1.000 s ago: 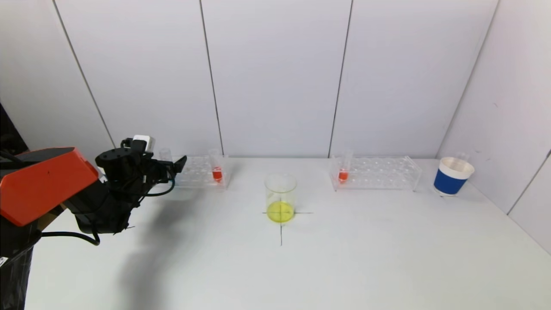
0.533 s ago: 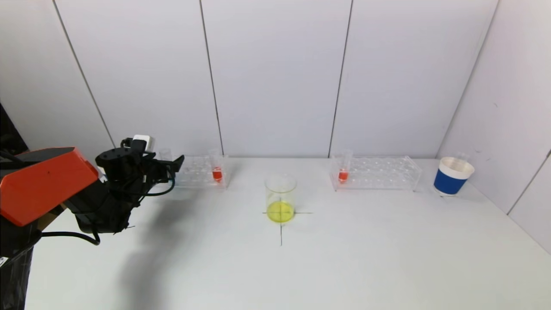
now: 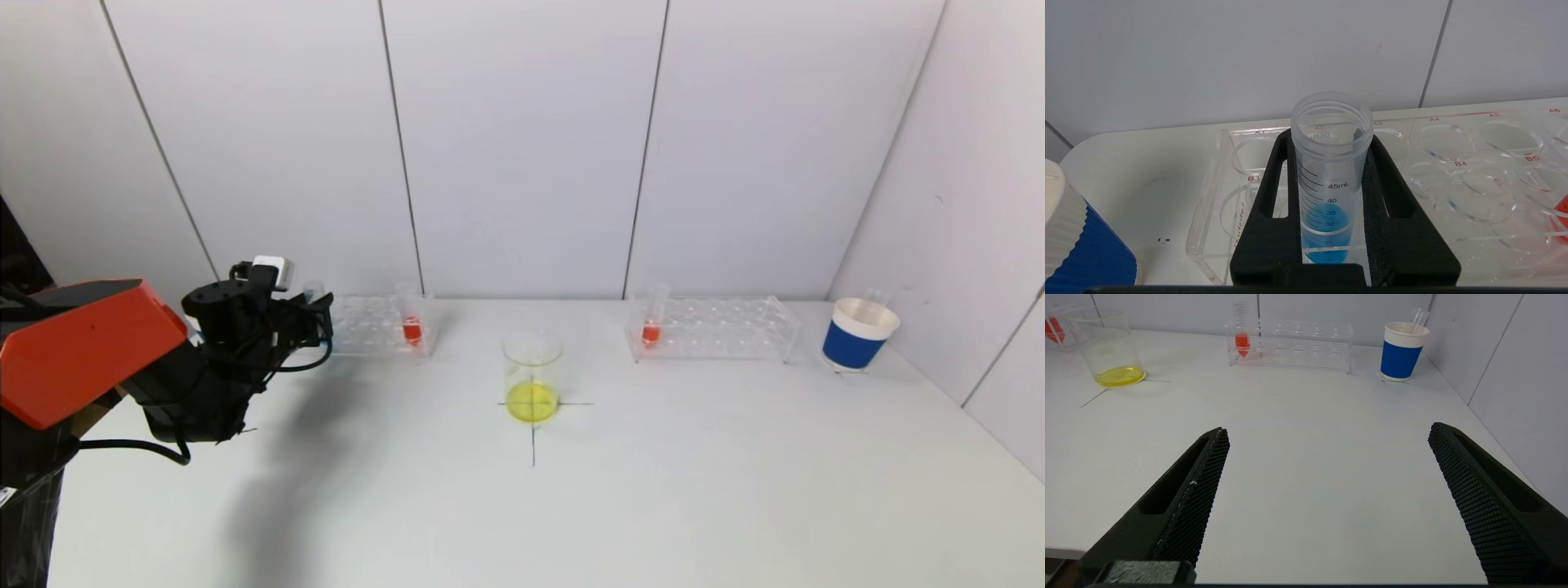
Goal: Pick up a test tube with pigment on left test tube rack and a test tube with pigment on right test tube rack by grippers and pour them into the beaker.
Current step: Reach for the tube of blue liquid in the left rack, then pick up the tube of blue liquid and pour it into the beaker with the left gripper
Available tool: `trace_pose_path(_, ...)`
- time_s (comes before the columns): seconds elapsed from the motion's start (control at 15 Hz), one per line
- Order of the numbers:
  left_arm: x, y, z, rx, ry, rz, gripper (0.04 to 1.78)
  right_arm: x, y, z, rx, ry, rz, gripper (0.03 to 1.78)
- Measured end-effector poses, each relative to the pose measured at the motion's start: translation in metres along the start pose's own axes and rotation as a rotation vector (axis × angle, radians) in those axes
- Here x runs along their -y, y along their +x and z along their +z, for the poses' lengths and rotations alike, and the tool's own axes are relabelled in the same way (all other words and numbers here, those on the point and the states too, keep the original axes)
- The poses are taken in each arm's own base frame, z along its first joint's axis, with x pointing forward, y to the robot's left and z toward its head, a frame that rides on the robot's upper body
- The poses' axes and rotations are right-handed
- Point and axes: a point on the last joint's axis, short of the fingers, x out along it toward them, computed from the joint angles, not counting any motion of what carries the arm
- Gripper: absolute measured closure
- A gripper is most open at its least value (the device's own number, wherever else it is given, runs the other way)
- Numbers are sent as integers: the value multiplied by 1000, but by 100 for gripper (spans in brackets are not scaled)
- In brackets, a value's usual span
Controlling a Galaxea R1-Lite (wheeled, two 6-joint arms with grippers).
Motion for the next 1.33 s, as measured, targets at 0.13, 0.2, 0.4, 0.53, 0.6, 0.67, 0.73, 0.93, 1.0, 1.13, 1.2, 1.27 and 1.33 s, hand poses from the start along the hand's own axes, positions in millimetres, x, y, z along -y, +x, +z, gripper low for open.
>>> trace_pose_path(0.13, 0, 0, 0, 0, 0, 0, 138, 0, 0, 0, 0, 0, 0, 4)
trace_pose_path(0.2, 0, 0, 0, 0, 0, 0, 138, 0, 0, 0, 0, 0, 0, 4)
trace_pose_path(0.4, 0, 0, 0, 0, 0, 0, 138, 0, 0, 0, 0, 0, 0, 4)
trace_pose_path(0.53, 0, 0, 0, 0, -1, 0, 138, 0, 0, 0, 0, 0, 0, 4)
trace_pose_path(0.6, 0, 0, 0, 0, -1, 0, 138, 0, 0, 0, 0, 0, 0, 4)
trace_pose_path(0.67, 0, 0, 0, 0, -1, 0, 138, 0, 0, 0, 0, 0, 0, 4)
trace_pose_path(0.73, 0, 0, 0, 1, -1, 0, 138, 0, 0, 0, 0, 0, 0, 4)
trace_pose_path(0.93, 0, -1, 5, 7, 0, 1, 138, 0, 0, 0, 0, 0, 0, 4)
trace_pose_path(1.0, 0, -1, 7, 11, 1, 1, 138, 0, 0, 0, 0, 0, 0, 4)
trace_pose_path(1.13, -1, -3, 13, 19, 2, 2, 138, 0, 0, 0, 0, 0, 0, 4)
trace_pose_path(1.2, -1, -3, 17, 22, 2, 2, 138, 0, 0, 0, 0, 0, 0, 4)
trace_pose_path(1.27, -1, -4, 21, 20, 2, 2, 138, 0, 0, 0, 0, 0, 0, 4)
trace_pose_path(1.33, -1, -5, 26, 20, 2, 2, 138, 0, 0, 0, 0, 0, 0, 4)
